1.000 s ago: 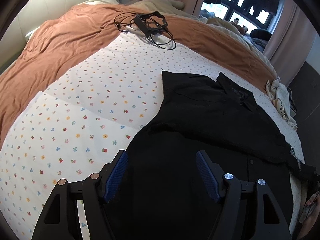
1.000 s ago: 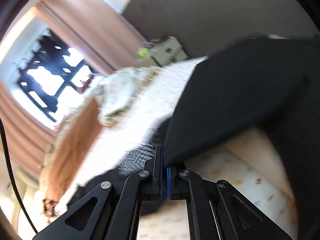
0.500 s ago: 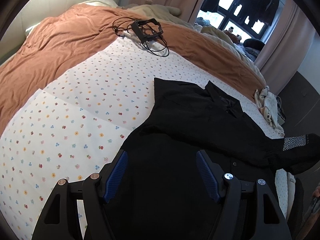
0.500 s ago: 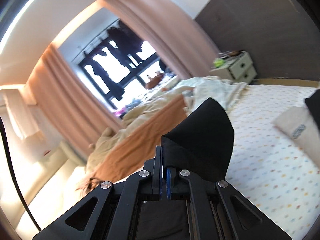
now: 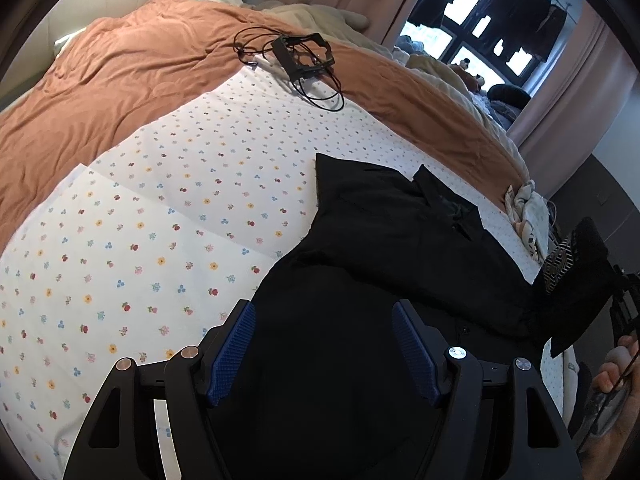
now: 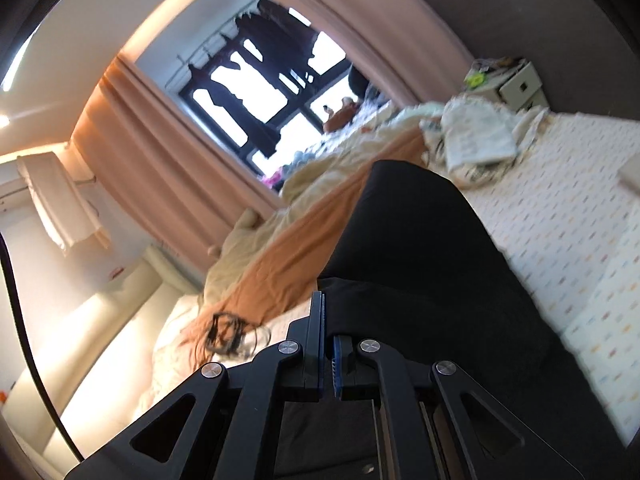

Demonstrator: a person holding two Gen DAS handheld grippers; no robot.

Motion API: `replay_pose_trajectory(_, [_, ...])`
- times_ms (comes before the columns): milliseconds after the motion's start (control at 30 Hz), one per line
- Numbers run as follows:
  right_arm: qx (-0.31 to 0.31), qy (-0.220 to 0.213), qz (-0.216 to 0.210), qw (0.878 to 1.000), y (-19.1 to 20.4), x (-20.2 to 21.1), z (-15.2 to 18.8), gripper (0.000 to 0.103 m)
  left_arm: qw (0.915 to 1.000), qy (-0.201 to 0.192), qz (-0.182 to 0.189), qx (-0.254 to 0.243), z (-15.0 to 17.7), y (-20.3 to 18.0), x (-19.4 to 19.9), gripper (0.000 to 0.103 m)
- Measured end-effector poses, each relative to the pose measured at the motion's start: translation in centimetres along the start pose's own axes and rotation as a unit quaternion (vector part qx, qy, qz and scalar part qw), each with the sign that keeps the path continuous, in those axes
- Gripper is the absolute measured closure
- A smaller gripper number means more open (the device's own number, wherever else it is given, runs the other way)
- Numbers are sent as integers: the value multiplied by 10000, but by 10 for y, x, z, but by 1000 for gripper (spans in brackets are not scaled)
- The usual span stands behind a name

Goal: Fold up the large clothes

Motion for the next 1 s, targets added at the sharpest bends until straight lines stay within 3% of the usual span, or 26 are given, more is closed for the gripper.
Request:
replay_pose_trajectory(167, [518, 761, 111, 9957, 17, -60, 55, 98, 10000, 41, -81, 22, -1, 12, -1, 31])
replay_pose_trajectory(300, [590, 1708, 639, 9814, -7, -112, 105, 97, 9997, 33, -113, 192, -5, 22, -2, 31])
replay_pose_trajectory(400, [458, 2655, 912, 9587, -32, -140, 145, 76, 9994, 1, -92, 335, -8, 26, -2, 31])
replay_pose_trajectory(467, [214, 3009, 850, 9496, -43, -144, 162, 58, 9992, 2, -85, 381, -7, 25, -3, 31])
replay_pose_trajectory(533, [211, 3031, 771, 9496, -42, -135, 168, 56, 9992, 11, -48, 409, -7, 22, -3, 31])
replay_pose_trajectory(667, [135, 3093, 821, 9473, -44, -106, 169, 35, 9992, 8, 22, 410, -4, 13, -2, 31])
replay_pose_trajectory(767, [-54, 3077, 918, 9470, -55, -81, 165, 34, 9991, -16, 45, 419, -2, 8, -1, 31])
replay_pose_trajectory(900, [-346, 2801, 874, 9554, -68, -54, 143, 34, 9995, -49, 22, 312, 0, 3, 0, 31])
replay_pose_trajectory(1000, [-484, 2512, 1145, 9599, -88, -30, 131, 34, 9994, -23, -8, 346, 0, 6, -3, 31])
Point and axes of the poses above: each gripper's, at about its wrist camera, not at the fingertips, and x roughly against the way its jaws point, y to its left, z to its underside, the point moved 6 cm from there along -x, roughly the way its jaws point, and after that the axes turned 2 degrees about z, right-handed, at the moved point
